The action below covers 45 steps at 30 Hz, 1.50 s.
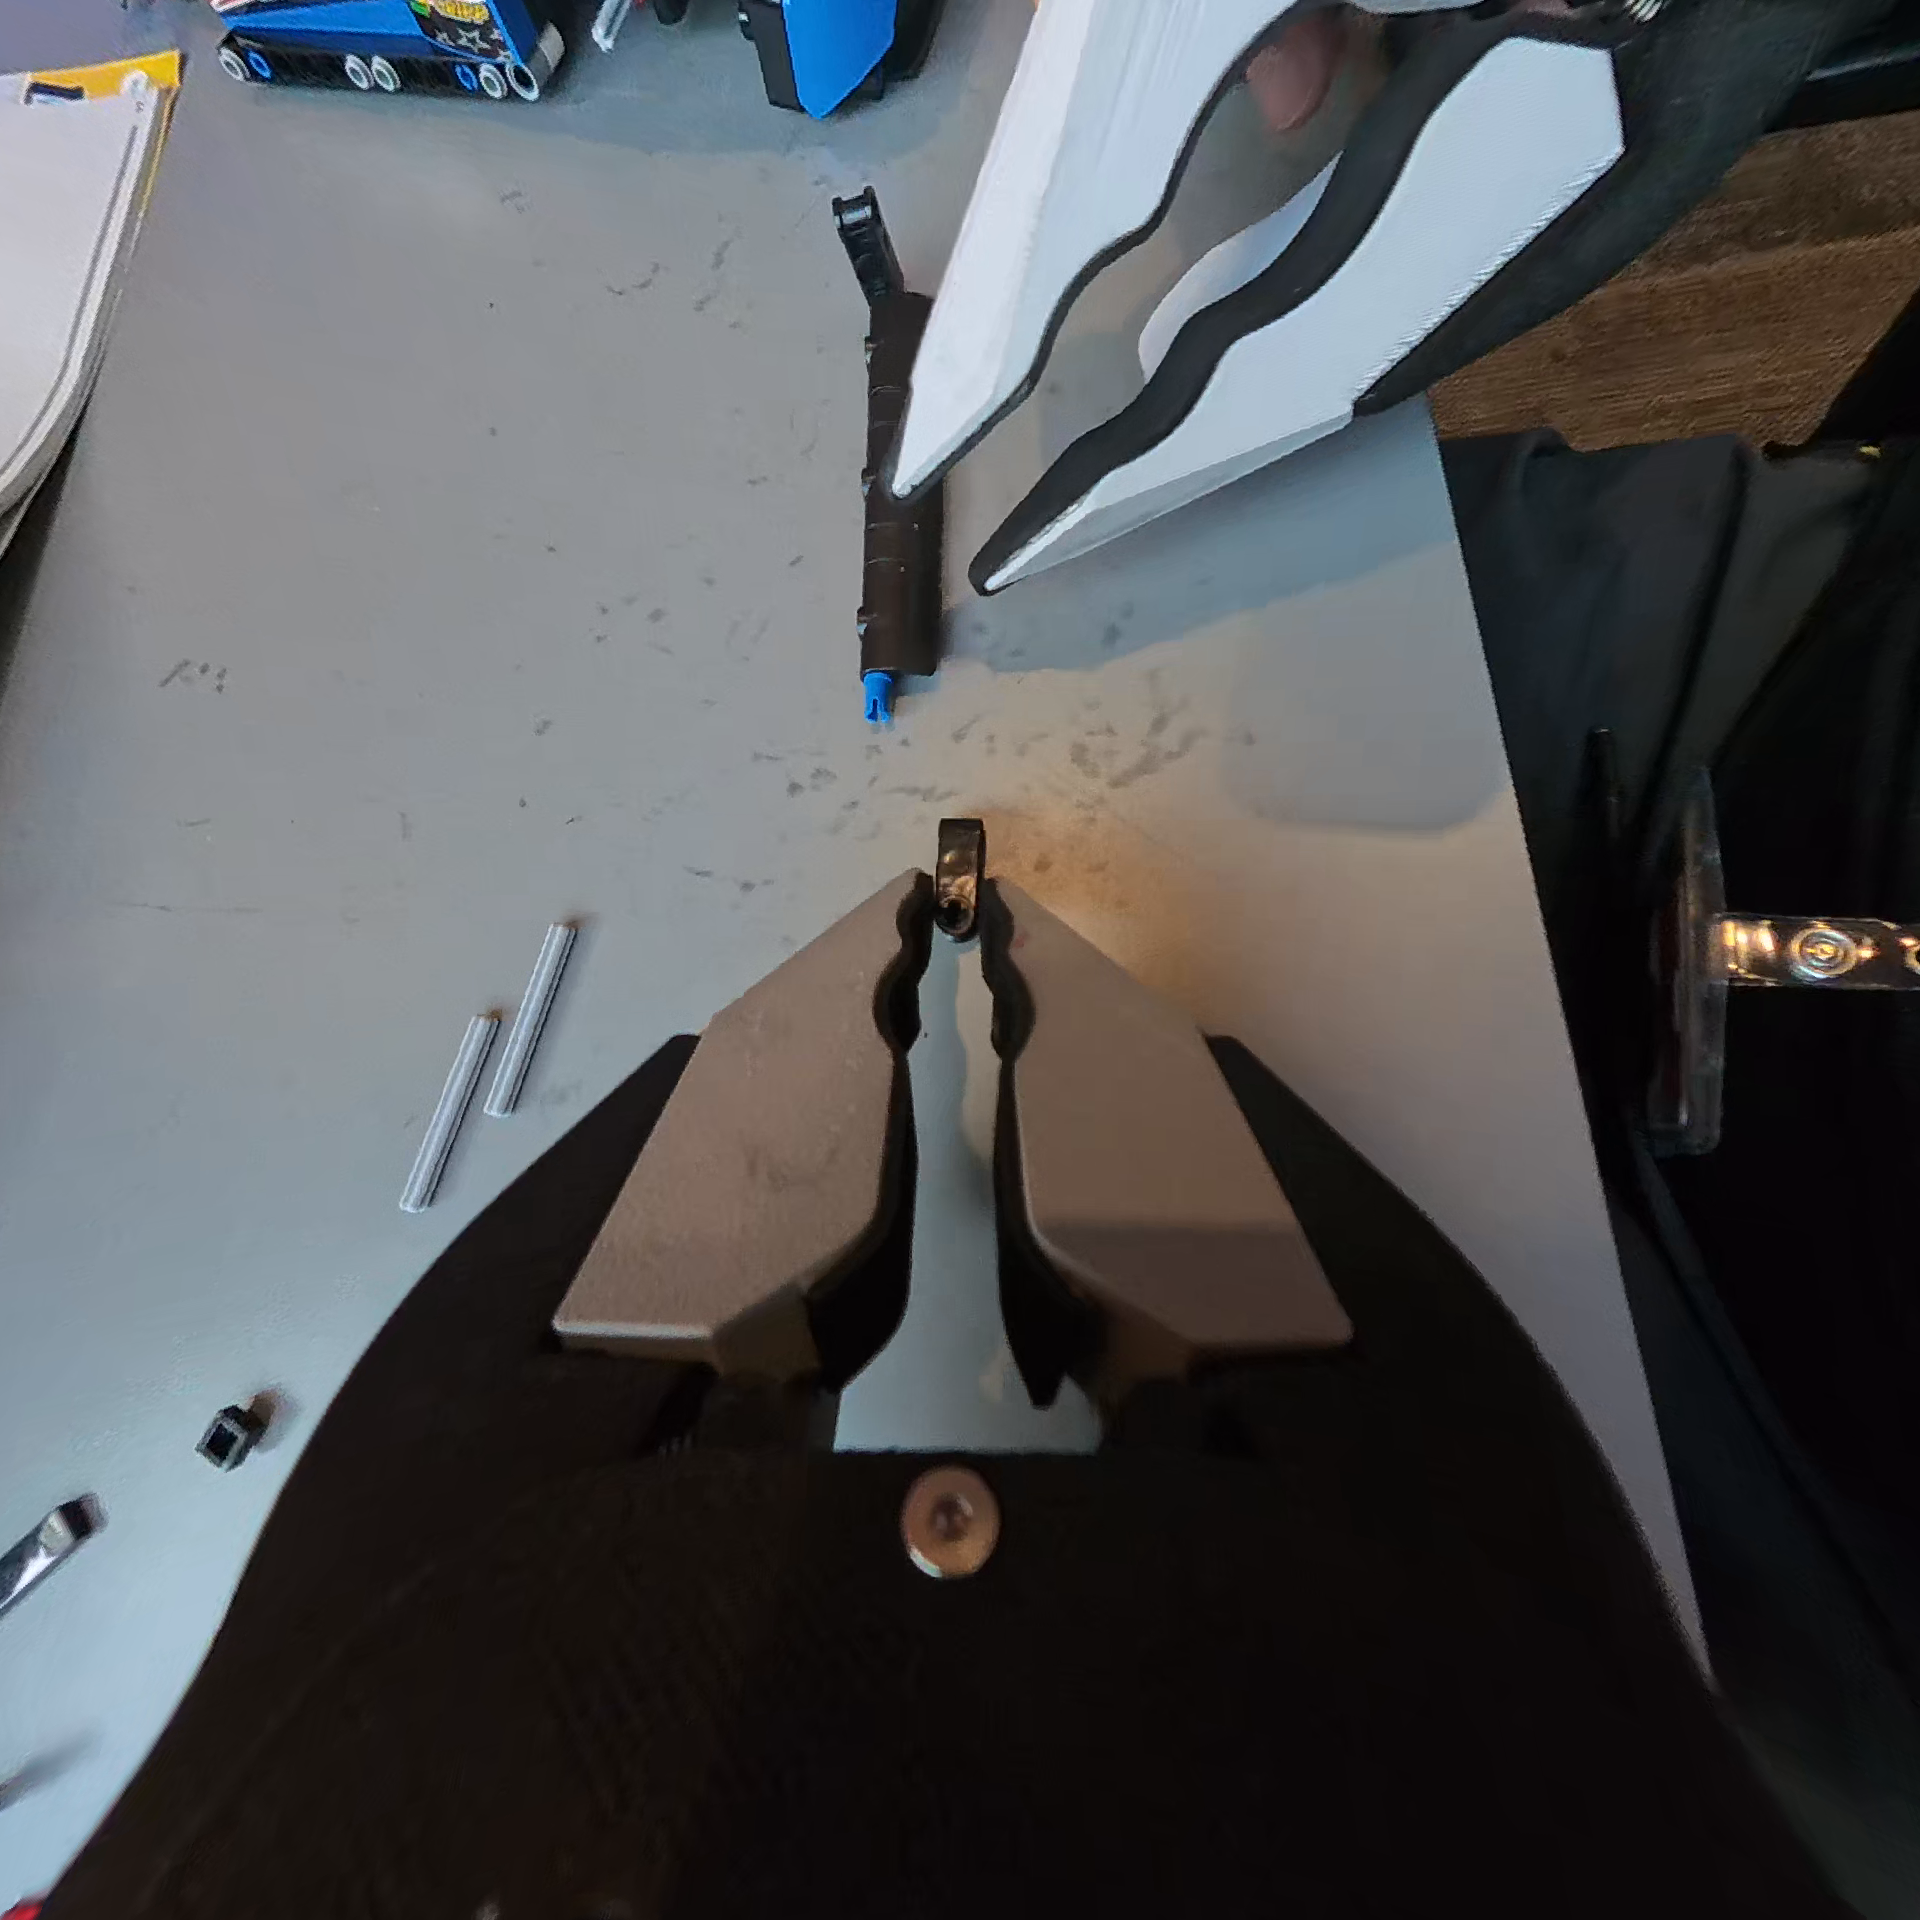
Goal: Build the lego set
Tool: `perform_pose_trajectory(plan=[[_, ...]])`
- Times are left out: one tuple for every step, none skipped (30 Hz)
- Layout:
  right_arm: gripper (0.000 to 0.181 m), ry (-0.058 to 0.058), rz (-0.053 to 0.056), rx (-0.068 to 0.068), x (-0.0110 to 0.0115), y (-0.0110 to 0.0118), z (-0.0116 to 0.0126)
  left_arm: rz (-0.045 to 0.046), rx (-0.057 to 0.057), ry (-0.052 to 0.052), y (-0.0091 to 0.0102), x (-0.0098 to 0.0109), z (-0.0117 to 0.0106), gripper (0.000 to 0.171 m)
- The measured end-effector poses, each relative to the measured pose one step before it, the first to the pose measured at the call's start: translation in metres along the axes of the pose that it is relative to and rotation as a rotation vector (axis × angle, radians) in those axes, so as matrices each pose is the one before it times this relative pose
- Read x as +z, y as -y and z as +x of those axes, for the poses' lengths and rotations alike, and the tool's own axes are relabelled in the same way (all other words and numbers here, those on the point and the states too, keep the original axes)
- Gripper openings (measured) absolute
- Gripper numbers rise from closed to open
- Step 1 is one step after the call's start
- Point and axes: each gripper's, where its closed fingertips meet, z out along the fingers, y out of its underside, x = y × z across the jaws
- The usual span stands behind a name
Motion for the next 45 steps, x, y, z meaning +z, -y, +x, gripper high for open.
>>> perform_pose_trajectory(plan=[[0.014,0.0016,-0.0049,-0.0034,0.00054,-0.00057,-0.00057,0.00047,-0.0109,-0.005,-0.0002,0.00001,0.00009,0.005],[0.014,0.0012,-0.0041,-0.0044,0.00049,-0.00036,-0.00058,0.00014,-0.0115,-0.0045,-0.00007,0.0,0.00001,0.005],[0.014,0.0019,-0.0016,-0.0052,0.00021,-0.00011,-0.00079,-0.00094,-0.01,-0.0042,-0.00011,-0.00016,0.00007,0.005],[0.014,0.0021,0.0012,-0.0041,-0.00003,0.00047,-0.00101,-0.00078,-0.0132,-0.0056,-0.00017,-0.00008,0.00027,0.005],[0.014,0.0031,0.0036,-0.0021,-0.00019,0.00107,-0.00099,-0.00048,-0.0285,-0.0169,-0.00002,-0.0003,0.00135,0.005],[0.014,0.0056,0.0048,-0.001,-0.00022,0.00181,-0.0015,0.00163,-0.0533,-0.0312,0.00034,-0.00015,0.00236,0.005],[0.015,0.0089,0.0059,-0.003,0.00007,0.00289,-0.00231,0.00636,-0.0652,-0.0339,0.00072,0.0,0.00193,0.005],[0.017,0.0115,0.0057,-0.01,0.00051,0.0039,-0.00359,0.01048,-0.0561,-0.0295,0.00087,0.00006,0.00143,0.005],[0.019,0.0112,0.0025,-0.0196,0.00116,0.00393,-0.00453,0.00589,-0.0395,-0.0277,-0.00013,0.00044,0.00186,0.005],[0.02,0.0079,-0.0018,-0.0293,0.00182,0.00384,-0.00473,0.00585,-0.0278,-0.0213,0.0002,0.00041,0.00173,0.005],[0.02,0.0006,-0.0047,-0.0398,0.00181,0.00375,-0.00389,0.00267,-0.0189,-0.0175,0.0002,0.00046,0.00222,0.005],[0.02,-0.0056,-0.0035,-0.0444,0.00146,0.00376,-0.00234,0.00162,-0.0116,-0.0216,0.00051,0.00045,0.00336,0.004],[0.02,-0.0034,-0.0012,-0.0355,0.00123,0.00358,-0.00195,0.00254,-0.0052,-0.0212,0.00095,0.00043,0.00372,0.004],[0.019,-0.0002,0.0003,-0.0188,0.00127,0.00288,-0.00151,0.0038,-0.002,-0.0171,0.00117,0.0003,0.00327,0.005],[0.018,0.0039,-0.0001,-0.0056,0.00107,0.00162,-0.00129,0.00392,-0.0005,-0.0185,0.00104,0.00002,0.00335,0.005],[0.017,0.0068,0.0007,-0.0006,0.00047,0.0007,-0.0011,0.00493,-0.0063,-0.0192,0.00097,-0.00002,0.00313,0.005],[0.016,0.006,0.0034,0.0026,-0.00009,0.00048,-0.00058,0.00833,-0.014,-0.0228,0.00124,-0.00019,0.00295,0.005],[0.014,0.0113,0.005,0.0098,-0.00043,0.00022,-0.00118,0.00933,-0.0163,-0.0221,0.0012,-0.0003,0.00231,0.005],[0.008,0.0207,0.0043,0.0164,-0.00038,-0.00008,-0.0025,0.0056,-0.0115,-0.0103,0.00059,-0.0003,0.00018,0.004],[0.007,0.0156,0.0002,0.0175,-0.00005,-0.00053,-0.00128,-0.00011,-0.0039,-0.0035,-0.0004,-0.00015,-0.00056,0.005],[0.007,0.0125,-0.001,0.0186,-0.00041,-0.00047,-0.00026,-0.00084,0.0094,0.007,-0.0002,-0.00029,-0.00159,0.006],[0.007,0.0196,-0.004,0.0279,-0.00044,-0.00069,-0.00045,-0.0058,0.0273,0.0181,-0.00047,-0.00074,-0.00205,0.012],[0.006,0.025,-0.006,0.0378,-0.00019,-0.00095,-0.00062,-0.01611,0.0448,0.0331,-0.00158,-0.00105,-0.00329,0.019],[0.006,0.0244,-0.0064,0.0405,0.00007,-0.00114,-0.00041,-0.02473,0.0611,0.0468,-0.00227,-0.00091,-0.00416,0.025],[0.006,0.0199,-0.0027,0.0357,0.00007,-0.0008,0.00001,-0.02328,0.0733,0.044,-0.00153,-0.0004,-0.0021,0.029],[0.006,0.0127,0.0011,0.0275,0.00005,-0.00051,0.00032,-0.0132,0.0738,0.0309,0.00015,0.00035,0.00099,0.031],[0.006,0.0087,0.0011,0.0188,0.00027,-0.00044,0.00026,-0.0025,0.0641,0.0225,0.00208,0.00081,0.00238,0.03],[0.006,0.006,-0.0005,0.0113,0.00035,-0.00035,0.00025,0.00104,0.0498,0.0152,0.00244,0.00159,0.00258,0.027],[0.006,0.0032,-0.0011,0.006,0.00013,-0.00018,0.00025,-0.00436,0.0373,0.0144,0.00093,0.00205,0.00148,0.021],[0.006,0.0026,-0.001,0.0051,0.00015,-0.00013,0.00003,-0.00701,0.0266,0.0196,-0.00028,0.00191,-0.00061,0.014],[0.006,0.0032,0.0005,0.0055,-0.00013,-0.00009,-0.00013,-0.00684,0.0191,0.0172,-0.00096,0.00129,-0.00112,0.009],[0.007,0.004,0.0005,0.0061,-0.00016,-0.00007,-0.00013,-0.00008,0.0135,0.0107,-0.00053,0.00046,-0.00091,0.007],[0.007,0.0045,0.0005,0.0069,-0.00012,0.00002,-0.00012,0.00394,0.003,-0.0022,0.00014,-0.00015,0.00036,0.007],[0.007,0.0026,-0.0005,0.0067,-0.00009,-0.00021,0.00019,-0.00157,-0.013,-0.0069,-0.00049,-0.00004,0.0001,0.007],[0.007,-0.0021,-0.0021,0.0046,0.0,-0.00051,0.00075,-0.01276,-0.0284,-0.0084,-0.00224,0.00034,-0.00048,0.007],[0.008,-0.0058,-0.001,0.0015,-0.0002,-0.00063,0.00112,-0.01777,-0.0345,-0.0052,-0.00321,0.00042,-0.00159,0.007],[0.01,-0.0069,0.0015,-0.0004,-0.00047,-0.0002,0.00103,0.00678,-0.0325,-0.0185,0.0002,-0.00039,0.0004,0.007],[0.011,-0.0055,0.001,-0.0015,-0.00033,-0.00031,0.00058,-0.00109,-0.0299,-0.019,-0.00117,-0.00033,0.00049,0.007],[0.011,-0.0046,0.0006,-0.001,-0.00041,-0.0003,0.00047,-0.00102,-0.0215,-0.0116,-0.00084,-0.00072,-0.00034,0.007],[0.011,-0.0026,0.0,-0.0006,-0.00024,-0.00018,0.00018,0.00281,-0.0165,-0.0029,-0.00029,-0.00034,-0.00085,0.007],[0.011,-0.0014,-0.0003,-0.0009,-0.00002,-0.00004,-0.00011,0.00521,-0.0156,-0.0085,0.00039,-0.00005,0.00019,0.01],[0.011,0.0001,-0.0013,-0.0013,0.00015,-0.00014,-0.00024,0.00574,-0.0183,-0.0064,0.00076,0.00033,0.00002,0.013],[0.011,0.0009,-0.0018,-0.0009,0.00019,-0.00015,-0.00039,0.006,-0.0166,-0.0005,0.00067,0.00047,-0.00085,0.012],[0.01,0.0011,-0.0007,-0.0003,0.00015,-0.00002,-0.00018,0.00534,-0.0176,-0.0018,0.00068,0.00035,-0.00059,0.011],[0.009,0.0009,-0.0016,-0.0005,0.00023,-0.00013,-0.0002,0.00322,-0.017,-0.0074,0.00039,0.00015,0.00003,0.011]])
